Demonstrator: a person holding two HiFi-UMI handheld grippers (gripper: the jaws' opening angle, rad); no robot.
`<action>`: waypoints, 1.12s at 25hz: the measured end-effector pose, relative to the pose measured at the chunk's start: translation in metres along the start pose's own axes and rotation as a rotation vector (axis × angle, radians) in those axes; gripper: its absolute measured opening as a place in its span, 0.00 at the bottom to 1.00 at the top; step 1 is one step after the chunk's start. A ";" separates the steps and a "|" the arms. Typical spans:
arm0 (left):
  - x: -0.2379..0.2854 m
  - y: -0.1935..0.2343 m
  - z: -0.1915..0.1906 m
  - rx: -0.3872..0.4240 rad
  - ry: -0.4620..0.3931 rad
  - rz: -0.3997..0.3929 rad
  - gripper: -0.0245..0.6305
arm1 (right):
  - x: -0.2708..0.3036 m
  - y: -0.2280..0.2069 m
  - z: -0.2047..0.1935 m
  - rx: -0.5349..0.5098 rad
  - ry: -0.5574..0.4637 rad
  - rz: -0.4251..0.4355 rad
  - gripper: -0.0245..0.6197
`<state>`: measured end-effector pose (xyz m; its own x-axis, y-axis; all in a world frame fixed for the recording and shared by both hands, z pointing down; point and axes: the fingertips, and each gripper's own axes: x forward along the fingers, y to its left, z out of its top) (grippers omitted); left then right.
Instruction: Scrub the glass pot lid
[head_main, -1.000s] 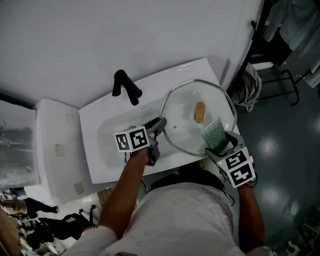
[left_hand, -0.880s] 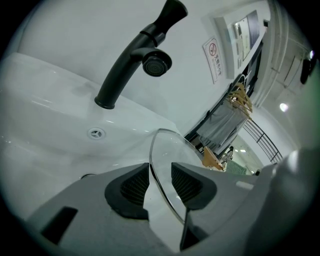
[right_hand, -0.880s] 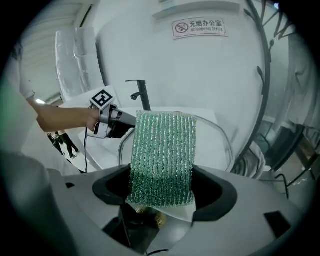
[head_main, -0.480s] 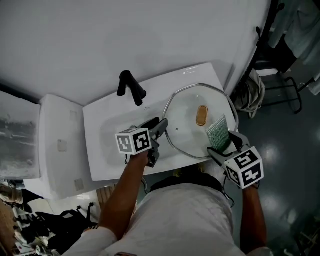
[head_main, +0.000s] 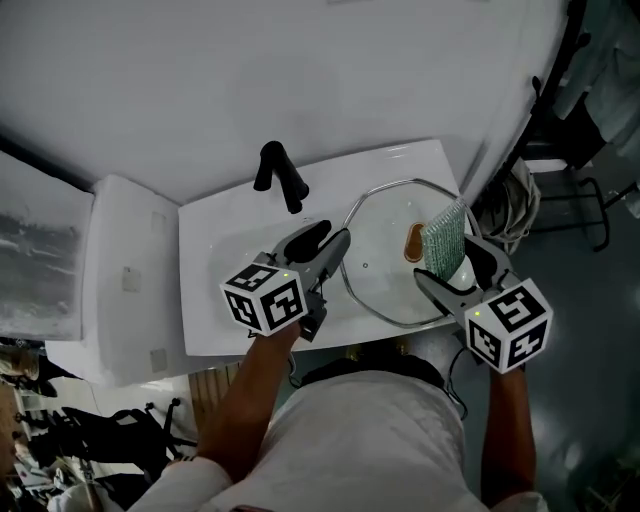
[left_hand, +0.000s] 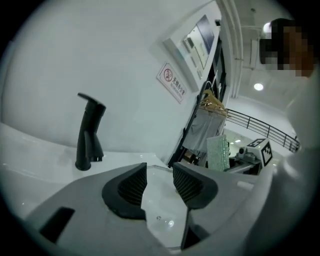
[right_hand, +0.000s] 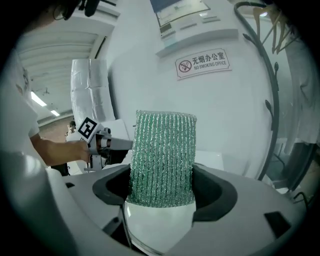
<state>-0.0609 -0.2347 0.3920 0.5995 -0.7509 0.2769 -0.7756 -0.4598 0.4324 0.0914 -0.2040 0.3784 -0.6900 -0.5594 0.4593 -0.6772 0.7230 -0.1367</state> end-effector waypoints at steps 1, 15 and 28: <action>-0.002 -0.006 0.008 0.019 -0.021 -0.009 0.30 | 0.001 0.002 0.008 0.003 -0.026 0.010 0.58; -0.034 -0.064 0.084 0.324 -0.291 -0.020 0.11 | 0.002 0.026 0.095 -0.023 -0.348 0.121 0.58; -0.045 -0.094 0.106 0.443 -0.369 -0.057 0.06 | -0.011 0.037 0.135 -0.075 -0.528 0.134 0.58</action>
<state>-0.0360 -0.2078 0.2479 0.5956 -0.7984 -0.0886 -0.8006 -0.5990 0.0157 0.0396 -0.2254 0.2497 -0.8163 -0.5741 -0.0630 -0.5681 0.8178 -0.0915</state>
